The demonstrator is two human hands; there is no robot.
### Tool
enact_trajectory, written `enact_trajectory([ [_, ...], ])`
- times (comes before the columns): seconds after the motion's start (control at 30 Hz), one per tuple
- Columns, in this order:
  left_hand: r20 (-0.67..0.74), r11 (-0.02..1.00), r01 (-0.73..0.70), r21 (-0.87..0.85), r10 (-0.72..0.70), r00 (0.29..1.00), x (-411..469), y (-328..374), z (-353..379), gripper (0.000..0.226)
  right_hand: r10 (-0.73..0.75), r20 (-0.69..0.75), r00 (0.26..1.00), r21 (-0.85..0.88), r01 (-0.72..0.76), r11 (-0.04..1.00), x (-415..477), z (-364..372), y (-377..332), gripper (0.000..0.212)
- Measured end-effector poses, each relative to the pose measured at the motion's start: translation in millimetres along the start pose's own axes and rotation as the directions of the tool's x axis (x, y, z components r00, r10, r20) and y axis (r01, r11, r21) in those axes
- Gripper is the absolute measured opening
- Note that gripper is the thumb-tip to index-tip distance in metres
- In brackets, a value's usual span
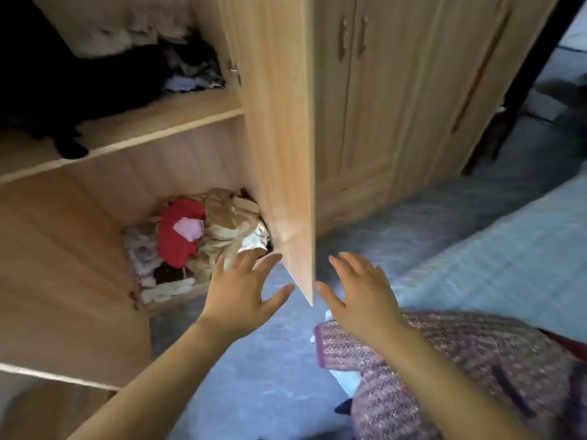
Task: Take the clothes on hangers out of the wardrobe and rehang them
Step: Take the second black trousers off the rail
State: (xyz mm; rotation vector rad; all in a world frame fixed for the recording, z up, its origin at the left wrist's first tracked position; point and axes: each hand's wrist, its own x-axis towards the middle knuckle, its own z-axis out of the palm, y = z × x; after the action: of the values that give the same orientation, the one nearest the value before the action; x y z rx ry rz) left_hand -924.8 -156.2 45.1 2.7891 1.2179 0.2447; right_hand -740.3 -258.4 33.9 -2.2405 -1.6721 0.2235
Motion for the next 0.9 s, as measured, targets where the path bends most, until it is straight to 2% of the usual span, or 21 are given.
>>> enact_trajectory([
  [0.2,-0.162,0.974,0.213,0.075,-0.199,0.967,-14.6,-151.0,-77.9,0.067,-0.282,-0.049,0.958,0.022,0.284,0.959,99.5,14.5,-156.6,0.068],
  [0.33,-0.232,0.940,0.311,0.137,-0.275,0.933,-16.3,-221.4,-128.2,0.073,-0.421,-0.122,0.899,0.032,0.427,0.904,154.4,9.2,-237.4,0.070],
  [0.47,-0.338,0.905,0.397,0.154,-0.329,0.882,-9.3,-278.8,-171.4,0.072,-0.537,-0.128,0.834,0.016,0.543,0.839,210.2,-2.7,-304.4,0.076],
  [0.6,-0.447,0.878,0.451,0.160,-0.343,0.826,21.5,-330.7,-213.5,0.073,-0.603,-0.196,0.773,0.035,0.620,0.784,275.0,-21.9,-360.4,0.060],
  [0.9,-0.663,0.821,0.538,0.189,-0.297,0.687,139.7,-442.0,-327.6,0.070,-0.717,-0.381,0.584,0.001,0.776,0.631,451.8,-91.3,-480.9,0.059],
])
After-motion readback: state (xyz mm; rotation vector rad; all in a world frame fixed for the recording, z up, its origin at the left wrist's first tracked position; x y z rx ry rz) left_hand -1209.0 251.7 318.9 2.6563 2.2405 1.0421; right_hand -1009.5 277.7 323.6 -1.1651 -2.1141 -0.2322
